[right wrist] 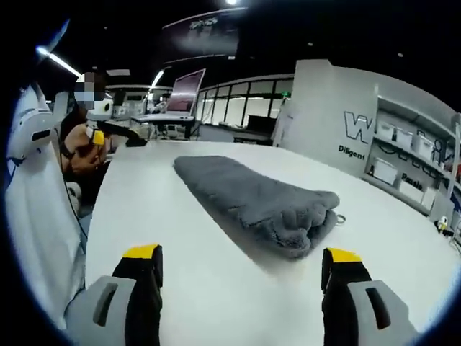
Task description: Open the folded towel by lifting each exposed corner and separating the folded layers until the towel lies flat within the target outline without major curled edges
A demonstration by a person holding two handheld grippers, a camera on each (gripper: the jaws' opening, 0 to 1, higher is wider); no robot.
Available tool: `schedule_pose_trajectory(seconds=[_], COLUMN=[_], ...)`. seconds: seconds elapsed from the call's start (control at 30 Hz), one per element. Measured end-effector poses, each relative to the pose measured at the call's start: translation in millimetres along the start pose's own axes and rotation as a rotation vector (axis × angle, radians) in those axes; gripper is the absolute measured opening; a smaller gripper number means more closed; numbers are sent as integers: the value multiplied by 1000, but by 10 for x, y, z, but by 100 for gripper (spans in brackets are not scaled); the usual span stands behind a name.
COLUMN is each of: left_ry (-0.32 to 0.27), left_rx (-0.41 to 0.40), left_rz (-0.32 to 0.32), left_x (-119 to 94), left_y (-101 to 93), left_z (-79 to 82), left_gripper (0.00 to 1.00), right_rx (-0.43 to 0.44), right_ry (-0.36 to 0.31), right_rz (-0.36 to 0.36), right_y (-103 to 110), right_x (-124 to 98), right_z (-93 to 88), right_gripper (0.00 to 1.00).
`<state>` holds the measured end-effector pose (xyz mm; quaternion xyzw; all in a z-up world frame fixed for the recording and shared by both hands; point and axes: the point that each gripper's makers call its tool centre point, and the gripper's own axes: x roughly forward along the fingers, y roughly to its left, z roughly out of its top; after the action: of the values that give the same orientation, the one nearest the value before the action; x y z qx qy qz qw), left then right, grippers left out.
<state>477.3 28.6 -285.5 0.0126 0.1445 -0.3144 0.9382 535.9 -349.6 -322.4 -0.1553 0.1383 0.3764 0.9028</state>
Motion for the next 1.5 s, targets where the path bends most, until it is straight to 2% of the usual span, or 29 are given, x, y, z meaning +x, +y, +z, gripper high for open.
schedule_pose_trajectory(seconds=[0.03,0.2,0.33,0.5,0.9,1.17,1.5], left_ry=[0,-5,-5,-10,-10,-10,-6], left_rx=[0,-4,-6,-6,-5,-3,2], left_rz=[0,4,12,16,20,15,5], left_x=[-5,-41,-61,-77,-86,-80,-52], left_y=[-3,9,32,55,48,23,-7], left_z=[-2,-5,-4,13,15,21,20], left_gripper=[99,99,99,99,99,99,99], right_rx=[-4,11,17,21,-16,11,-62], right_ry=[0,2,19,23,3,-12,26], right_rz=[0,0,0,1,-52,-45,22], right_y=[-25,-142,-197,-245,-311,-219,77], right_x=[23,123,197,251,234,200,196], right_z=[2,14,-30,-69,-73,-81,-80], right_gripper=[85,81,67,56,10,4,2])
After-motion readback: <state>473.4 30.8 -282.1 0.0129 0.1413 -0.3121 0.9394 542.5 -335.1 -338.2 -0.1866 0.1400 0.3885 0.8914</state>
